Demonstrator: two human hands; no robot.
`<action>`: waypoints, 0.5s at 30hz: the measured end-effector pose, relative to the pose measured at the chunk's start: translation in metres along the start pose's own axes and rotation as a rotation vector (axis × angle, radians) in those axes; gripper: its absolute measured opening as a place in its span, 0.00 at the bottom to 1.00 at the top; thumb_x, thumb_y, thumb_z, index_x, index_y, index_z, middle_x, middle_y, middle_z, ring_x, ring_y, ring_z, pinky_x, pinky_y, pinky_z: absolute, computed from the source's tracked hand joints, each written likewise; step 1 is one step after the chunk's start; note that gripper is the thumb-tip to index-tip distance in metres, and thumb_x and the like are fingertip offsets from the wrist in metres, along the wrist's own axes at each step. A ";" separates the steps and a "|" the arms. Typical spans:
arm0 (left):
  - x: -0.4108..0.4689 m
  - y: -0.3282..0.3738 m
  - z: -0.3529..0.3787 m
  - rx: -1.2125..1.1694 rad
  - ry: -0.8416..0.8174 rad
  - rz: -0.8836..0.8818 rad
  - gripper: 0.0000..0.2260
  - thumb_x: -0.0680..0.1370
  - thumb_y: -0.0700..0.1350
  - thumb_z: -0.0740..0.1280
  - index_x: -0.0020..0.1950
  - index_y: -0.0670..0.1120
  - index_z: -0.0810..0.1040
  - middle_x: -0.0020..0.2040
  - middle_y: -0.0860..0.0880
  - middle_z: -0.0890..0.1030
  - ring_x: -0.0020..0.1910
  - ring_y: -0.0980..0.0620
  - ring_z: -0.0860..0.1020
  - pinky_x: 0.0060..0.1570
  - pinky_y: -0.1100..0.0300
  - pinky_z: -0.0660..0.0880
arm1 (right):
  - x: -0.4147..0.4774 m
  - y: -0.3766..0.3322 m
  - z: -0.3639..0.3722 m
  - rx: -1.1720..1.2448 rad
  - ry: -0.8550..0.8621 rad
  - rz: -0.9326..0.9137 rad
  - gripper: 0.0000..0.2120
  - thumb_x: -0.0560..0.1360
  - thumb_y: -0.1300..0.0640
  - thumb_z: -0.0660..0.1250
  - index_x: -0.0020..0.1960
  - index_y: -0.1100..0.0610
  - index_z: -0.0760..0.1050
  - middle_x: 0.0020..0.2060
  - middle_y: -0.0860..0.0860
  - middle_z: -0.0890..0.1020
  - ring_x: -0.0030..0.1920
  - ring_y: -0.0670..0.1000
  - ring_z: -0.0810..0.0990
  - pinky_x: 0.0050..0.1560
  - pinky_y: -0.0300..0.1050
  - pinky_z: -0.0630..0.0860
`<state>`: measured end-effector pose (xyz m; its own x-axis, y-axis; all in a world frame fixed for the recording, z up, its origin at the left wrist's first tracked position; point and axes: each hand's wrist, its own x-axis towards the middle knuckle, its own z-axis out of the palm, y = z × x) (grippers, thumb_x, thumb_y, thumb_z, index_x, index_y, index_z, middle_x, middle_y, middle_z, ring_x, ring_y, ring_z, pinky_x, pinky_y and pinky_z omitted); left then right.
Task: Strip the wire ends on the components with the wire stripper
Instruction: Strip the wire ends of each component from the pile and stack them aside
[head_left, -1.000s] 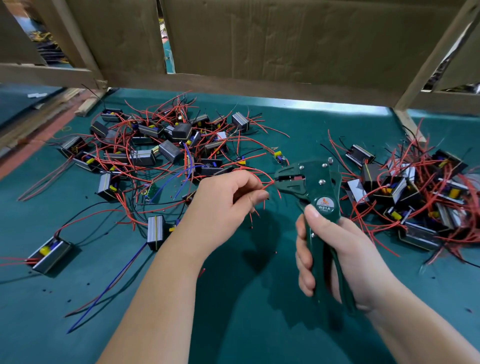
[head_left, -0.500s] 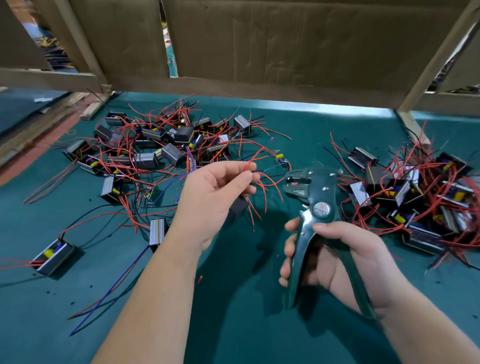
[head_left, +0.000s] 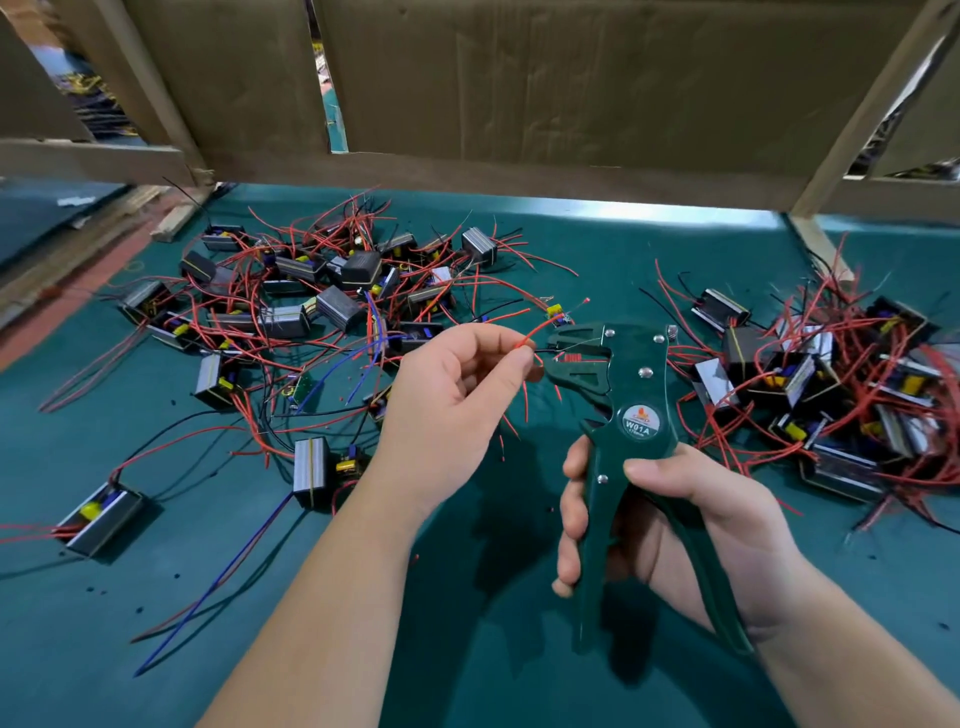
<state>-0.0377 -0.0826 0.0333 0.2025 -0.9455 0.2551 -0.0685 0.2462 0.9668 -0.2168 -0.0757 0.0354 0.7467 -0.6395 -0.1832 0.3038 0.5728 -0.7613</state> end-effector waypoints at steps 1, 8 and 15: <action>0.000 0.000 0.000 0.000 0.001 0.009 0.07 0.77 0.34 0.66 0.44 0.45 0.79 0.34 0.56 0.82 0.33 0.63 0.78 0.36 0.72 0.72 | 0.000 0.000 0.000 -0.005 0.003 -0.004 0.22 0.60 0.52 0.78 0.49 0.63 0.79 0.36 0.64 0.77 0.34 0.64 0.78 0.39 0.61 0.77; -0.002 0.000 0.000 0.079 -0.007 0.080 0.09 0.77 0.35 0.67 0.44 0.49 0.79 0.36 0.56 0.83 0.38 0.61 0.80 0.41 0.71 0.74 | 0.001 0.001 -0.001 -0.029 0.039 -0.019 0.22 0.59 0.52 0.79 0.47 0.62 0.79 0.35 0.64 0.77 0.33 0.63 0.79 0.39 0.60 0.77; -0.003 0.000 -0.001 0.095 0.011 0.107 0.04 0.75 0.41 0.67 0.45 0.50 0.79 0.39 0.52 0.83 0.40 0.51 0.81 0.43 0.67 0.76 | 0.003 0.003 -0.002 -0.064 0.050 -0.038 0.19 0.61 0.52 0.79 0.47 0.61 0.78 0.34 0.63 0.78 0.32 0.62 0.79 0.38 0.60 0.77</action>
<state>-0.0374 -0.0798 0.0328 0.1997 -0.9124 0.3574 -0.1822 0.3238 0.9284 -0.2150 -0.0769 0.0309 0.7043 -0.6860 -0.1829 0.2921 0.5148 -0.8060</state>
